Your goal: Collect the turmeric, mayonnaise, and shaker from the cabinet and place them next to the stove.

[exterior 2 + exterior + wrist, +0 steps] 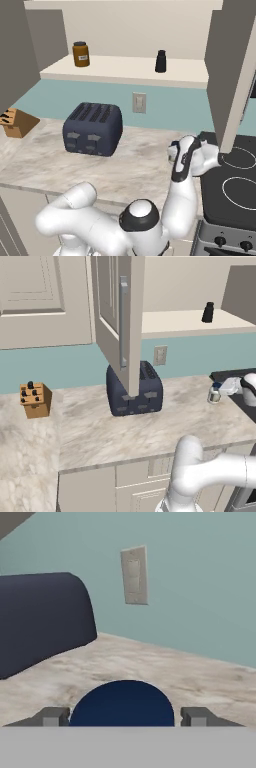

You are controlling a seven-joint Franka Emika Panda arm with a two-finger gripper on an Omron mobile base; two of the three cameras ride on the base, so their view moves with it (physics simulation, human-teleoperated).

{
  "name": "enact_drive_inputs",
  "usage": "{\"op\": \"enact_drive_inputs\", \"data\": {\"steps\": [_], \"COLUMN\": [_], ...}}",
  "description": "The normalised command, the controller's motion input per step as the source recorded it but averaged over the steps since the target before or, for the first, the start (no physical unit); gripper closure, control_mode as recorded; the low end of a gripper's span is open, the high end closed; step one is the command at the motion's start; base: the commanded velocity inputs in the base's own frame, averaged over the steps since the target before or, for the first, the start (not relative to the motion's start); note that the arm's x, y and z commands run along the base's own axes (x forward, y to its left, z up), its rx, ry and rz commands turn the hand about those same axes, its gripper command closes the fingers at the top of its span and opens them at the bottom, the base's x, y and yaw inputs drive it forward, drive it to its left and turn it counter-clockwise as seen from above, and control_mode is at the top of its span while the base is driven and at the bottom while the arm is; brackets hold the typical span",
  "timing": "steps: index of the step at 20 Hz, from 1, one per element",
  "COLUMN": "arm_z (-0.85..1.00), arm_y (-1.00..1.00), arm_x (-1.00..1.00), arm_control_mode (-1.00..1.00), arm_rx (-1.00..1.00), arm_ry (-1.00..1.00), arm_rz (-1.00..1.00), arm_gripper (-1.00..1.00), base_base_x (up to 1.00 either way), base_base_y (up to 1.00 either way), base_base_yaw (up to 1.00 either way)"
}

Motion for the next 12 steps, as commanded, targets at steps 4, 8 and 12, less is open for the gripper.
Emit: {"op": "enact_drive_inputs", "data": {"steps": [4,8,12], "arm_z": [0.04,0.35,0.44], "arm_y": [0.00,0.12,0.14], "arm_x": [-0.06,-0.20,-0.26], "arm_control_mode": [-1.00,-1.00,-1.00], "arm_rx": [0.00,0.00,0.00], "arm_ry": [-0.10,-0.11,-0.08], "arm_rz": [0.00,0.00,0.00], "arm_gripper": [-1.00,-1.00,-1.00], "base_base_x": [0.00,0.00,0.00], "base_base_y": [0.00,0.00,0.00], "base_base_yaw": [0.00,0.00,0.00]}}
